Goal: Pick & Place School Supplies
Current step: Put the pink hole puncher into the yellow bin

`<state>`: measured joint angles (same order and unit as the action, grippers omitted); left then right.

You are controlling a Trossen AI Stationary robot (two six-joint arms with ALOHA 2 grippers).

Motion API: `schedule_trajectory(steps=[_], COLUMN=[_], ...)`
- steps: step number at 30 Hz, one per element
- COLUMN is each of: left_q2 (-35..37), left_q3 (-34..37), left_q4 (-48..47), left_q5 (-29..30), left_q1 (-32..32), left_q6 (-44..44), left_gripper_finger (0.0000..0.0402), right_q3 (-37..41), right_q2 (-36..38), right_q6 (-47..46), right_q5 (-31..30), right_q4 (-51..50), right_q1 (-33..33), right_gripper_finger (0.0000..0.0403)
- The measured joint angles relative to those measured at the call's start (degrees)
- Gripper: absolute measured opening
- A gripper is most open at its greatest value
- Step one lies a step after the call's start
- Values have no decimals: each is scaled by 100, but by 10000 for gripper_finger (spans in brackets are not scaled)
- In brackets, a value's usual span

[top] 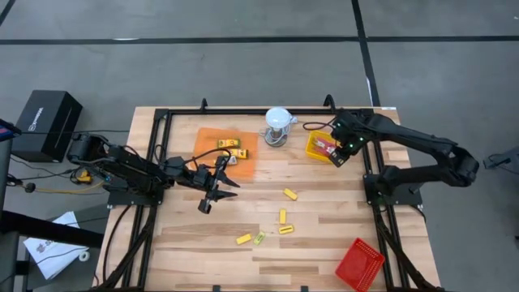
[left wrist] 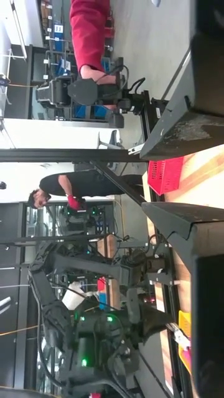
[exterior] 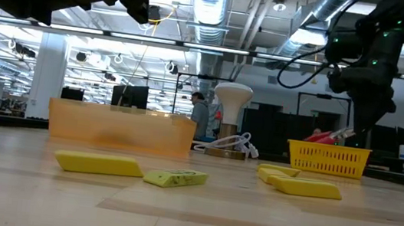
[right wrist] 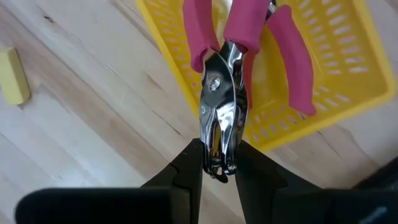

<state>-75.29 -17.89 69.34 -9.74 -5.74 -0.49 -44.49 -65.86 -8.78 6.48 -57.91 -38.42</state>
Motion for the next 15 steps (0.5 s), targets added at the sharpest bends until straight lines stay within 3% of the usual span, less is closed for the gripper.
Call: schedule_trajectory(steps=[15], left_q2=[0], left_q3=[0], left_q4=[7], left_q5=[0], left_q1=[0], left_q6=[3], left_gripper_finger=[113], right_q3=[0], right_q2=[-573], right_q6=[341], right_q5=[268], right_q4=[675], right_q1=[-366], right_gripper_finger=[69])
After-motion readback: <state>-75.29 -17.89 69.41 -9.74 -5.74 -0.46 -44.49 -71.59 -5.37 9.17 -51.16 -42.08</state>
